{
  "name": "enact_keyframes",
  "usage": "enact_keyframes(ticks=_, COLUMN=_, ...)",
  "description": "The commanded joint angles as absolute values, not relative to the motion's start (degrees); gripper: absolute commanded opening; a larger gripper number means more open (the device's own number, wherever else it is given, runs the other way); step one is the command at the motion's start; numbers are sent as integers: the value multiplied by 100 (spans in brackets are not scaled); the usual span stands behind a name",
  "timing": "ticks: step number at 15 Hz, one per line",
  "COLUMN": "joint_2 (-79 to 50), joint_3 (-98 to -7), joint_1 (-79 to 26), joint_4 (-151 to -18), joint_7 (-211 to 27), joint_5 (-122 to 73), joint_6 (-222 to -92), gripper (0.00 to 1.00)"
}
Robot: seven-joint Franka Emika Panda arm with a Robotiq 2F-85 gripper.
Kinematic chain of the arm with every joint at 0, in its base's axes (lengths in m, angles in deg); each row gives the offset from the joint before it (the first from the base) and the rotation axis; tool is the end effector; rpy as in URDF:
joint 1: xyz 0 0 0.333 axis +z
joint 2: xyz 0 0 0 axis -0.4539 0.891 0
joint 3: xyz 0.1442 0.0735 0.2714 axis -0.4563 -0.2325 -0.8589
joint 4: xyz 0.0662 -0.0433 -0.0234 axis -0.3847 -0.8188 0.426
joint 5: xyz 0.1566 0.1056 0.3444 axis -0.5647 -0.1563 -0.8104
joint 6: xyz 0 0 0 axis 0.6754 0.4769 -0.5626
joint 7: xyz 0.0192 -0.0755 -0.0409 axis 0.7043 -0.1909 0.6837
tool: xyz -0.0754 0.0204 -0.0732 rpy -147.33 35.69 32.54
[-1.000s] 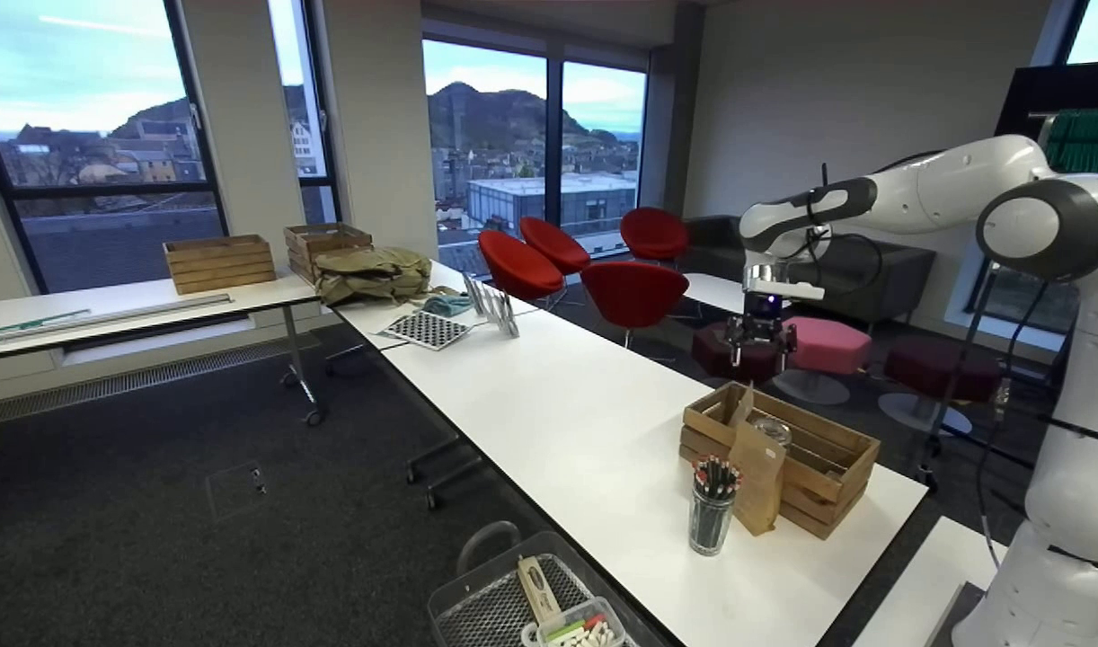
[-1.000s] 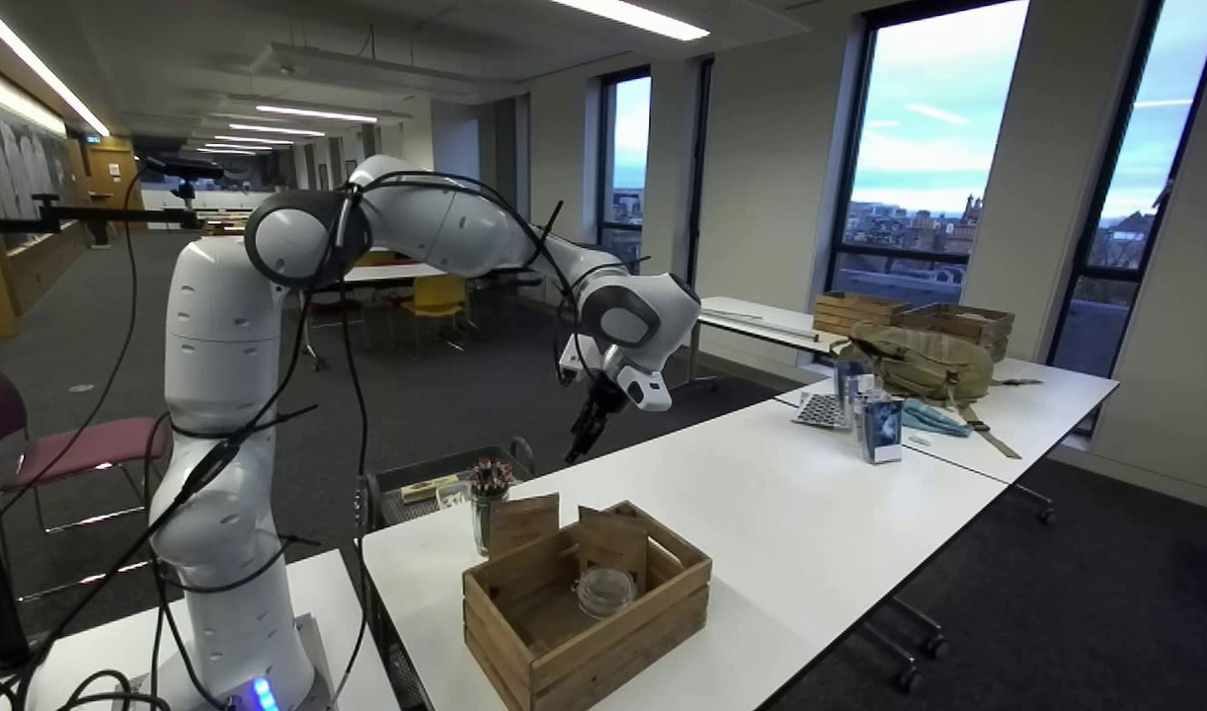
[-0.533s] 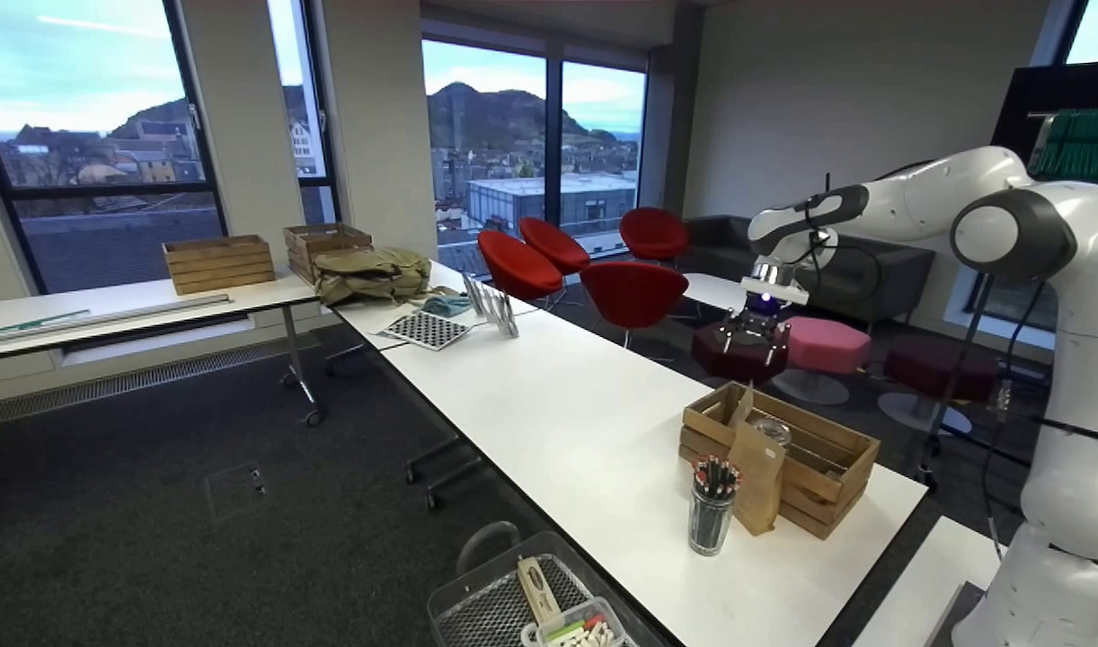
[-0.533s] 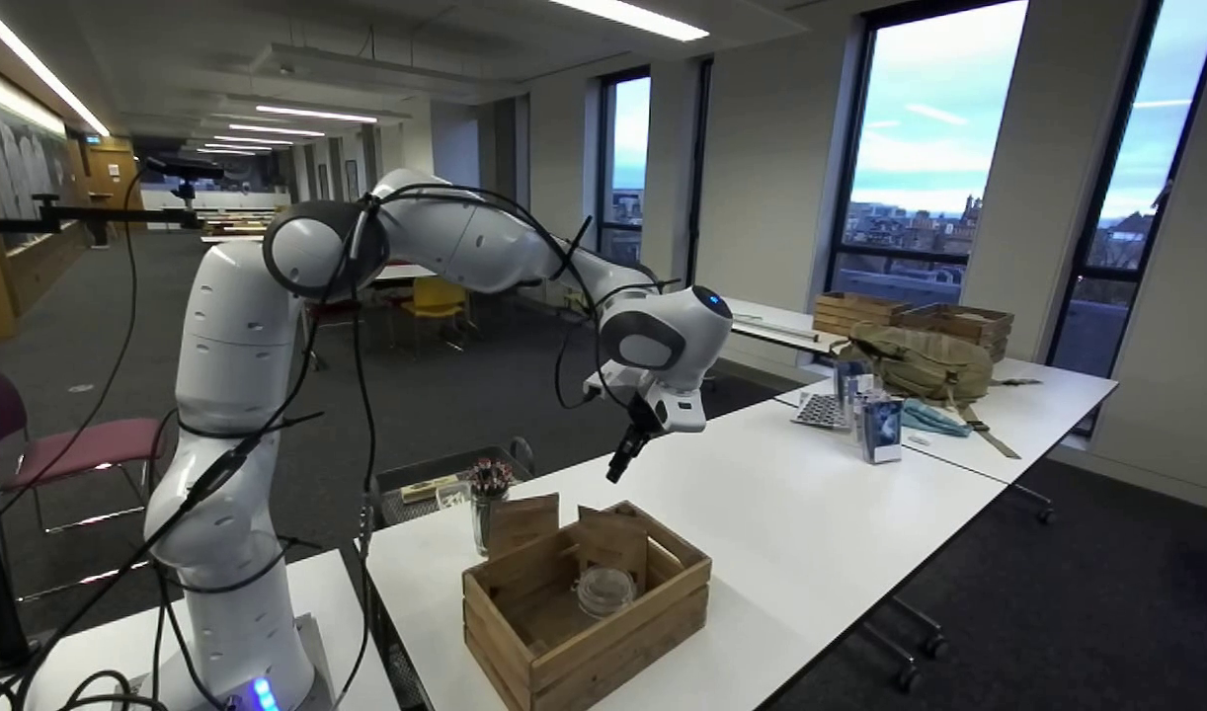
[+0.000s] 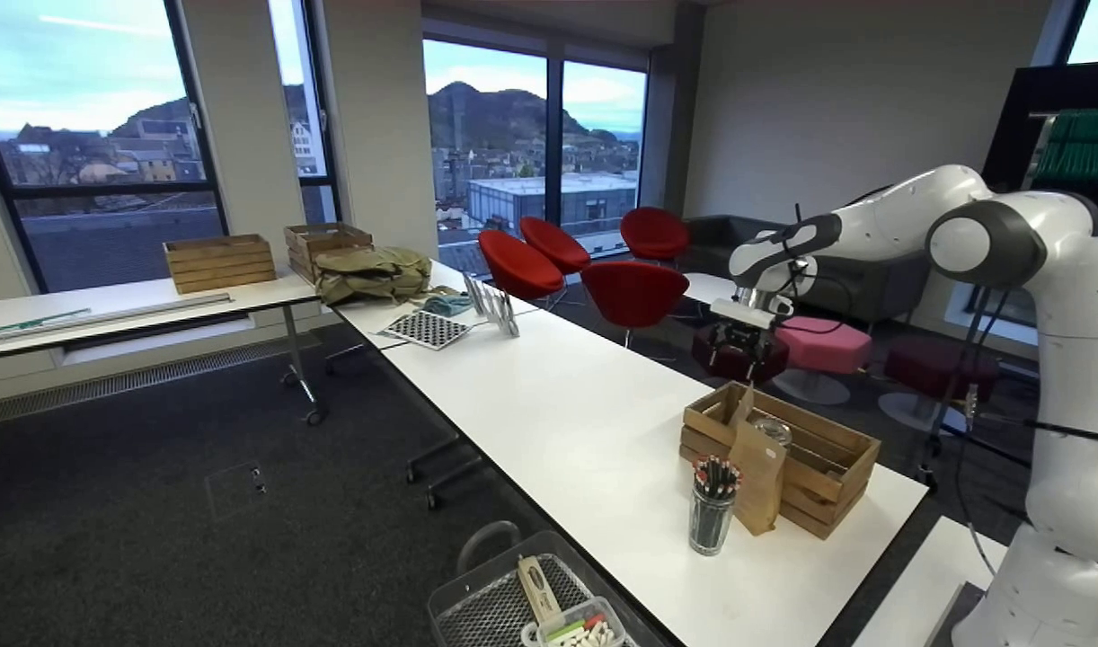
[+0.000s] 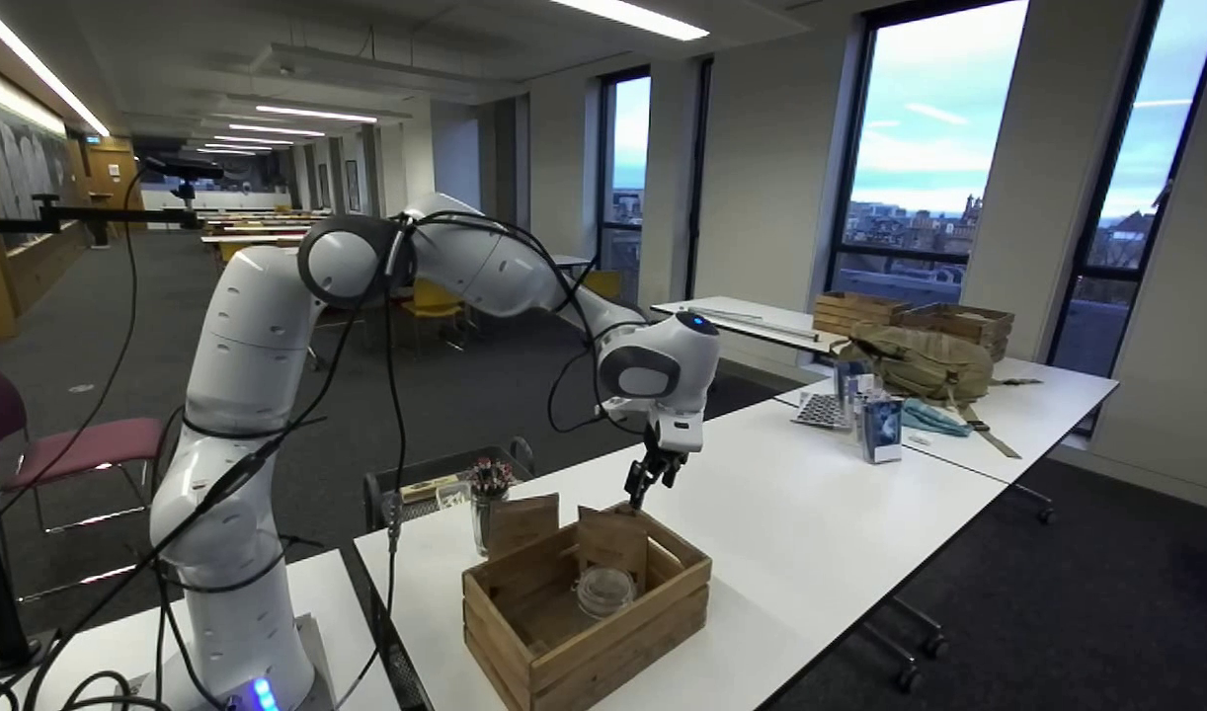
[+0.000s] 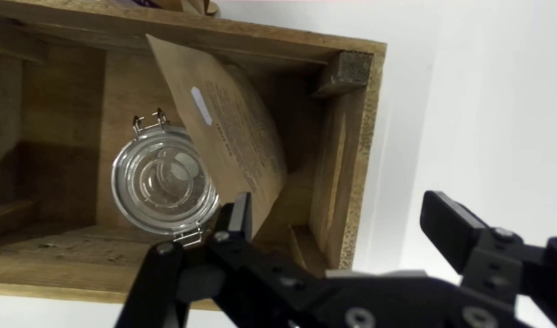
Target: Remove two brown packets from the box
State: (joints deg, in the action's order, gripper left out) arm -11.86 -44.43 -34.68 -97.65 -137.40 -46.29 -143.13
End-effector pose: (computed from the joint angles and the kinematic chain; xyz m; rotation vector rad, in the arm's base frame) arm 0.5961 -0.1867 0.3462 -2.2668 1.8807 0.1745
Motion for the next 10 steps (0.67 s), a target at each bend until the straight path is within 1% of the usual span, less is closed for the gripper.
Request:
enact_keyframes(ticks=1, joint_2=-1575, joint_3=-4308, joint_1=-3388, joint_4=-10243, joint_7=-13937, joint_5=-3885, joint_6=-14301, gripper=100)
enact_keyframes(ticks=6, joint_2=-2120, joint_3=-4196, joint_1=-3418, joint_4=-10576, joint_7=-13806, joint_5=-2728, joint_6=-14102, gripper=100)
enact_keyframes(ticks=10, joint_2=-2417, joint_3=-4332, joint_1=-3414, joint_4=-10758, joint_7=-13668, joint_5=-2382, joint_6=-14158, gripper=100)
